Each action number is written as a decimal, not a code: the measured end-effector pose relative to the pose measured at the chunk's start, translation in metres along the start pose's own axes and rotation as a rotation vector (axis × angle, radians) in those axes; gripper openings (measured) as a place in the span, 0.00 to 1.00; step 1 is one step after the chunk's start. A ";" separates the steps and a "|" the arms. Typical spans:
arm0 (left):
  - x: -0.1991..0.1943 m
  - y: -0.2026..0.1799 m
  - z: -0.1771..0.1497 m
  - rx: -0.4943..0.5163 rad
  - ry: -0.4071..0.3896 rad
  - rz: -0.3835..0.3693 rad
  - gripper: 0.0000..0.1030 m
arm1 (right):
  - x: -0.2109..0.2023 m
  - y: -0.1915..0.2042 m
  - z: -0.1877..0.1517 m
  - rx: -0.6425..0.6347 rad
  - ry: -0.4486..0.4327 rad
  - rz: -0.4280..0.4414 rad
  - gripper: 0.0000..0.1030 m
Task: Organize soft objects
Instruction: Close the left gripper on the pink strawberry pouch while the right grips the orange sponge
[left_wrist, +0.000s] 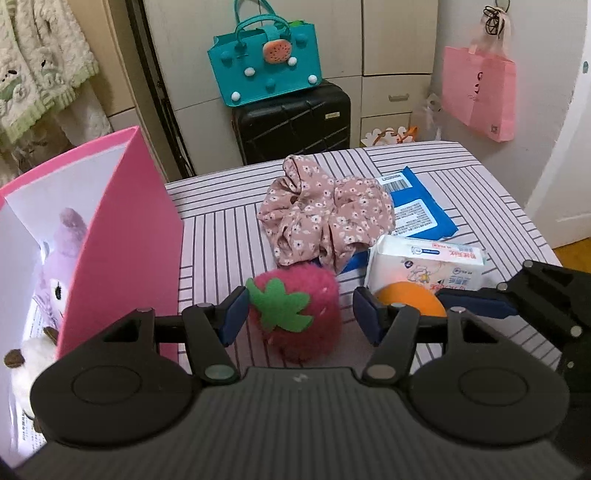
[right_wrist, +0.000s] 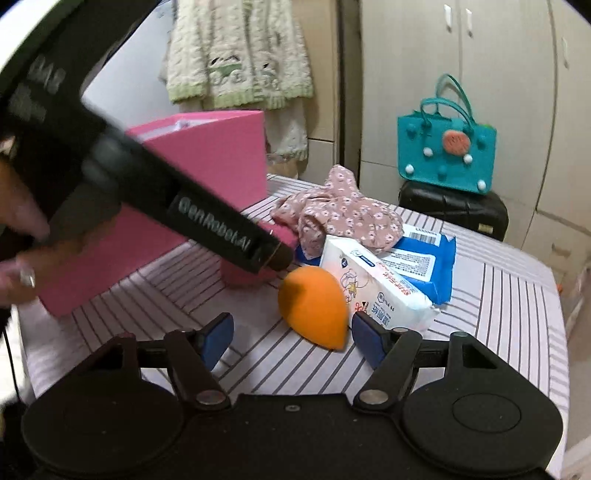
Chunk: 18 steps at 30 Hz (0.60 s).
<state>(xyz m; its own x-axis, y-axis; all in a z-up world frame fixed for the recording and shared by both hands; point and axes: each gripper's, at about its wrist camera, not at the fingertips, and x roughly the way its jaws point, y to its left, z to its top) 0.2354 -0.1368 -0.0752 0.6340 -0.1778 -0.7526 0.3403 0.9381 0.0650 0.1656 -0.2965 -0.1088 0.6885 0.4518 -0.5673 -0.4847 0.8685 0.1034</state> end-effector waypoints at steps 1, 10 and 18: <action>0.002 -0.001 0.000 -0.002 0.001 0.006 0.59 | 0.002 -0.001 0.000 0.019 0.002 0.002 0.72; 0.017 0.003 -0.003 -0.045 0.013 0.038 0.59 | 0.010 0.013 0.000 -0.067 0.010 -0.061 0.45; 0.019 0.010 -0.010 -0.093 -0.004 0.027 0.45 | 0.006 0.007 -0.001 -0.025 0.009 -0.056 0.44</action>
<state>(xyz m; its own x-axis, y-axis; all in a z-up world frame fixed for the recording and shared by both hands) 0.2440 -0.1274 -0.0948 0.6449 -0.1526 -0.7489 0.2566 0.9662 0.0241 0.1657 -0.2877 -0.1120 0.7102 0.4010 -0.5787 -0.4591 0.8869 0.0511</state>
